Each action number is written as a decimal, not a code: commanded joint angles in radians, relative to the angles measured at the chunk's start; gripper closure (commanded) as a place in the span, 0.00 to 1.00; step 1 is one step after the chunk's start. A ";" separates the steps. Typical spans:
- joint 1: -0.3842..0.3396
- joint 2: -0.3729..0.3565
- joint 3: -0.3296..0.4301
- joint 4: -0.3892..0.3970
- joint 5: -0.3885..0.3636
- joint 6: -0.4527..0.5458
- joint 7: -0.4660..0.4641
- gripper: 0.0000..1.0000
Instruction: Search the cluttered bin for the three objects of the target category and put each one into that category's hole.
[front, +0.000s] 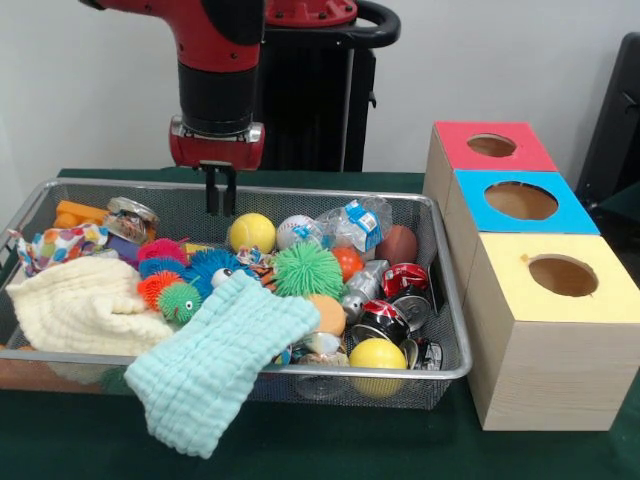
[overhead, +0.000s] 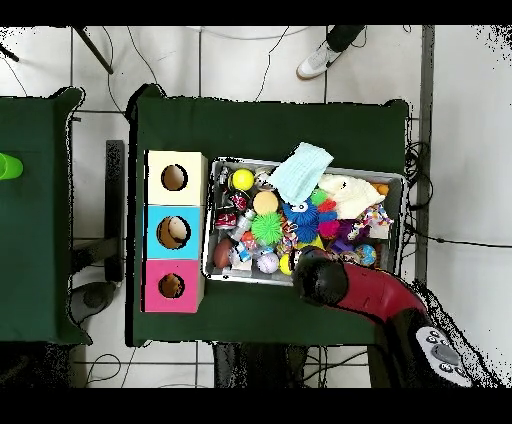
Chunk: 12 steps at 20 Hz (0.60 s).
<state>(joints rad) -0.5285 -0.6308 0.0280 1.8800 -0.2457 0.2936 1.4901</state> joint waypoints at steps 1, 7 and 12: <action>-0.145 -0.044 0.170 0.083 -0.121 -0.054 -0.059 0.00; -0.141 -0.049 0.186 0.055 -0.139 -0.029 -0.044 0.00; -0.154 -0.056 0.215 0.040 -0.168 -0.040 -0.013 0.00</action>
<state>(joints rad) -0.6620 -0.6687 0.1166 1.9003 -0.3548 0.2936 1.4901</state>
